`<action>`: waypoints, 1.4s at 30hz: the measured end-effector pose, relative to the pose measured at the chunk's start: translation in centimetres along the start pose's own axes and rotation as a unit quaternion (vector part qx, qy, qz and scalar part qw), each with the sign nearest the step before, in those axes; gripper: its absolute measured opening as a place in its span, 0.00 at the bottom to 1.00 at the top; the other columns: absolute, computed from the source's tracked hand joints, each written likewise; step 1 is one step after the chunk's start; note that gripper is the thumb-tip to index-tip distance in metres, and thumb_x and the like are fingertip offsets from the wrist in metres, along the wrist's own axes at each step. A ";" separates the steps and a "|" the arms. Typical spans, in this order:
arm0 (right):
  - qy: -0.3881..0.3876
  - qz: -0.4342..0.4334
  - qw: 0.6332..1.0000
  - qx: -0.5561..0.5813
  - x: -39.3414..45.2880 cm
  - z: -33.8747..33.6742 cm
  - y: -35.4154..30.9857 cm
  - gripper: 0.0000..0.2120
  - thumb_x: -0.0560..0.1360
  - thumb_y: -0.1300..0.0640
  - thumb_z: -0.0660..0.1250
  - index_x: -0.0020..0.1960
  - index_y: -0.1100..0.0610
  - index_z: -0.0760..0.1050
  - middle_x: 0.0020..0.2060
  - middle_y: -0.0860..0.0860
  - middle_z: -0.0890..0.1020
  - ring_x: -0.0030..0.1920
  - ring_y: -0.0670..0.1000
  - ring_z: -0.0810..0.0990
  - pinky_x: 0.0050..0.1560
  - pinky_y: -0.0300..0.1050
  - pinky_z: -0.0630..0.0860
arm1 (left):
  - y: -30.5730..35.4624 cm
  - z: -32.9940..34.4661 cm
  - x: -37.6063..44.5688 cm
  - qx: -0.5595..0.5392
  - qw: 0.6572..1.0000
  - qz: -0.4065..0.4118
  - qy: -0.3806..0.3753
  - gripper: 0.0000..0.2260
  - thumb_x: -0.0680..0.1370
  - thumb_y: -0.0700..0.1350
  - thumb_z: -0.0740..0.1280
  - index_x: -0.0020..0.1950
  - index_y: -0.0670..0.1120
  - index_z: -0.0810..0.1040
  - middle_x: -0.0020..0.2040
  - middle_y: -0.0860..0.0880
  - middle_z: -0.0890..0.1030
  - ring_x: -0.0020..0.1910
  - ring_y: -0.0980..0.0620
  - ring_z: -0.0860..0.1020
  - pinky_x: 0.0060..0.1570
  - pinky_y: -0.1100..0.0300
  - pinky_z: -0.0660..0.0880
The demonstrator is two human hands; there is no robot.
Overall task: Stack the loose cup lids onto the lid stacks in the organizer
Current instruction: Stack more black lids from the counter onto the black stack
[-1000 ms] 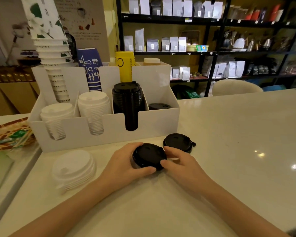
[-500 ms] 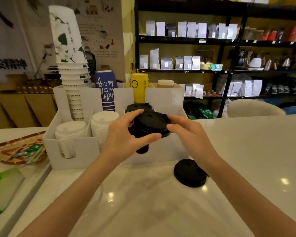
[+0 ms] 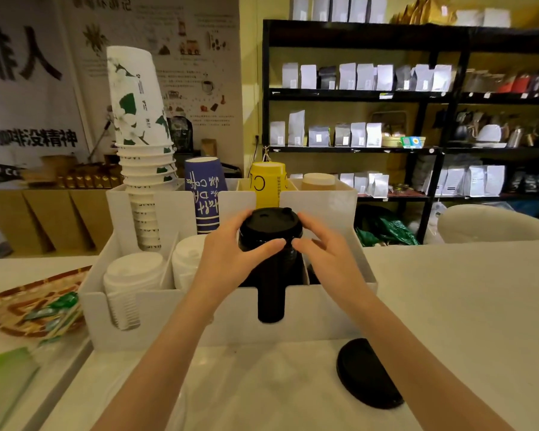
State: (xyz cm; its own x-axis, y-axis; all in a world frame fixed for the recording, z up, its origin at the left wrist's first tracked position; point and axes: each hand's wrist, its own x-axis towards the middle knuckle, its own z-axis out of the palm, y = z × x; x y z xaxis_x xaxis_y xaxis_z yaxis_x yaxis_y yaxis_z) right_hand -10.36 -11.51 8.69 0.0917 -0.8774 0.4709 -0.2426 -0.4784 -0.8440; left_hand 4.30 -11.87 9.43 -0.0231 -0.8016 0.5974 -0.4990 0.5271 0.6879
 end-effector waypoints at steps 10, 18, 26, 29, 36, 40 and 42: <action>-0.057 -0.018 0.998 0.015 0.2 0.6 1.0 0.19 0.75 0.63 0.59 0.52 0.37 0.65 0.47 0.32 0.72 0.46 0.25 0.72 0.42 0.19 0.69 | -1.3 0.6 0.6 0.032 0.999 0.002 -0.042 0.24 0.70 0.50 0.70 0.64 0.48 0.68 0.53 0.55 0.72 0.51 0.60 0.68 0.39 0.83 0.65; -0.061 -0.017 0.998 -0.013 0.3 0.5 1.0 0.21 0.75 0.64 0.59 0.47 0.36 0.60 0.44 0.33 0.69 0.39 0.17 0.66 0.36 0.15 0.64 | -2.1 0.9 1.2 0.065 0.997 -0.027 -0.032 0.32 0.68 0.53 0.71 0.68 0.47 0.63 0.65 0.47 0.70 0.59 0.56 0.66 0.56 0.64 0.64; -0.091 -0.015 0.991 -0.093 0.0 -0.8 1.3 0.23 0.75 0.59 0.61 0.52 0.31 0.58 0.48 0.26 0.66 0.49 0.27 0.69 0.44 0.18 0.66 | -2.1 0.9 1.1 0.082 0.996 -0.009 -0.043 0.28 0.69 0.53 0.69 0.66 0.47 0.66 0.63 0.49 0.70 0.55 0.58 0.65 0.55 0.66 0.64; -0.055 0.011 0.989 -0.138 -1.1 -2.6 1.6 0.20 0.74 0.57 0.62 0.63 0.41 0.64 0.54 0.35 0.72 0.55 0.38 0.72 0.56 0.34 0.71 | -1.8 0.9 0.9 0.101 0.994 -0.007 -0.051 0.29 0.71 0.54 0.67 0.68 0.46 0.64 0.66 0.49 0.68 0.58 0.59 0.64 0.57 0.67 0.62; -0.024 0.032 0.971 -0.237 -6.7 -7.4 3.3 0.18 0.74 0.58 0.62 0.63 0.49 0.69 0.59 0.45 0.76 0.58 0.45 0.74 0.57 0.37 0.69 | 0.1 2.7 -0.7 0.212 0.963 0.164 0.015 0.21 0.73 0.51 0.63 0.63 0.44 0.71 0.66 0.45 0.73 0.68 0.49 0.66 0.66 0.59 0.58; -0.016 0.076 0.958 -0.275 -9.4 -9.2 5.1 0.18 0.74 0.56 0.62 0.63 0.48 0.68 0.59 0.45 0.75 0.59 0.45 0.73 0.57 0.38 0.69 | 1.7 4.9 -2.9 0.127 0.956 0.256 -0.065 0.15 0.75 0.48 0.60 0.57 0.44 0.76 0.56 0.46 0.80 0.59 0.53 0.73 0.61 0.62 0.68; -0.015 0.101 0.953 -0.285 -10.6 -9.7 6.1 0.18 0.74 0.55 0.62 0.64 0.47 0.67 0.60 0.44 0.74 0.60 0.44 0.72 0.58 0.38 0.68 | 2.1 6.2 -4.1 0.113 0.952 0.257 -0.123 0.16 0.75 0.50 0.59 0.58 0.46 0.76 0.56 0.47 0.81 0.58 0.53 0.75 0.59 0.63 0.69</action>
State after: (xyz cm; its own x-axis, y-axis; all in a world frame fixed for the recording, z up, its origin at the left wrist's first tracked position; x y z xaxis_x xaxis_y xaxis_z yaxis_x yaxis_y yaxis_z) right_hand -22.22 -4.71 1.06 0.0126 -0.9540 0.2997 -0.7426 -0.2096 -0.6361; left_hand -2.03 -9.22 5.83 -0.5031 -0.5109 0.6971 -0.5402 0.8155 0.2078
